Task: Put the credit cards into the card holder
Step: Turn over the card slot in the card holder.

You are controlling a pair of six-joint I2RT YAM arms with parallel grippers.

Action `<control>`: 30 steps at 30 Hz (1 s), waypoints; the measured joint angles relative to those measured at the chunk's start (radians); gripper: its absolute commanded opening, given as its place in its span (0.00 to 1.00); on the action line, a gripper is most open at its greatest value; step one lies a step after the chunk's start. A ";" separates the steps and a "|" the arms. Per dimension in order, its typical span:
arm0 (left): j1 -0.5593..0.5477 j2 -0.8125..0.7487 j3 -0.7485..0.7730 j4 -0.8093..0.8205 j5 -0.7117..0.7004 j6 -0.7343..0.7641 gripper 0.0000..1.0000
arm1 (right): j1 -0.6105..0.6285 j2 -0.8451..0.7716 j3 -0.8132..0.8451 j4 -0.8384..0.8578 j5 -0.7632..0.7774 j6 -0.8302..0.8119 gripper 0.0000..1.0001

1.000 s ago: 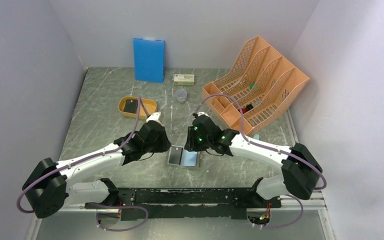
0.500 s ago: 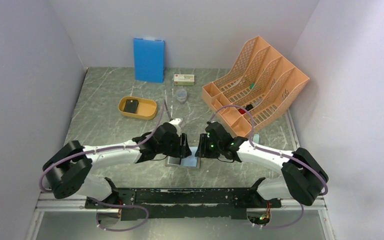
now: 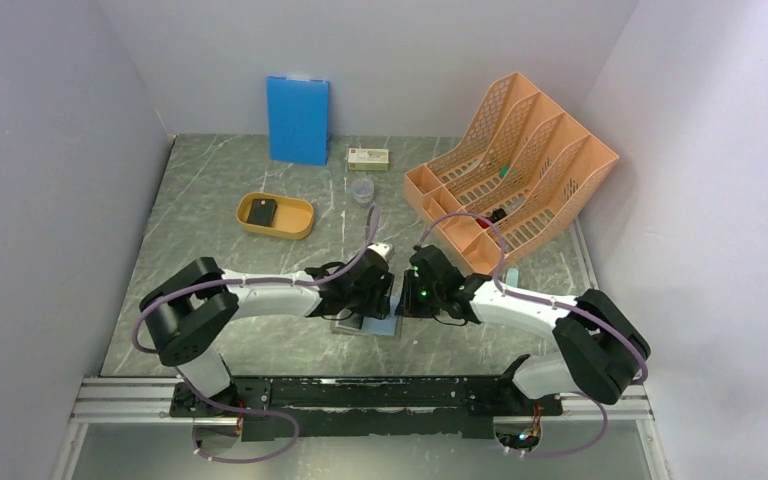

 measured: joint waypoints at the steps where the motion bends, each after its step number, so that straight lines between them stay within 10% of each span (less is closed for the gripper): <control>1: -0.002 0.010 0.007 -0.003 -0.011 0.000 0.53 | 0.000 0.000 -0.004 0.000 0.001 -0.002 0.28; 7: -0.021 0.046 0.049 -0.025 -0.087 -0.001 0.49 | 0.000 0.003 -0.010 0.000 0.005 -0.011 0.29; 17: -0.045 0.080 0.077 -0.047 -0.199 -0.014 0.05 | -0.002 -0.022 -0.010 -0.016 0.022 -0.018 0.34; 30: -0.050 0.068 0.040 0.002 -0.224 -0.053 0.05 | -0.002 -0.055 -0.008 -0.037 0.038 -0.021 0.27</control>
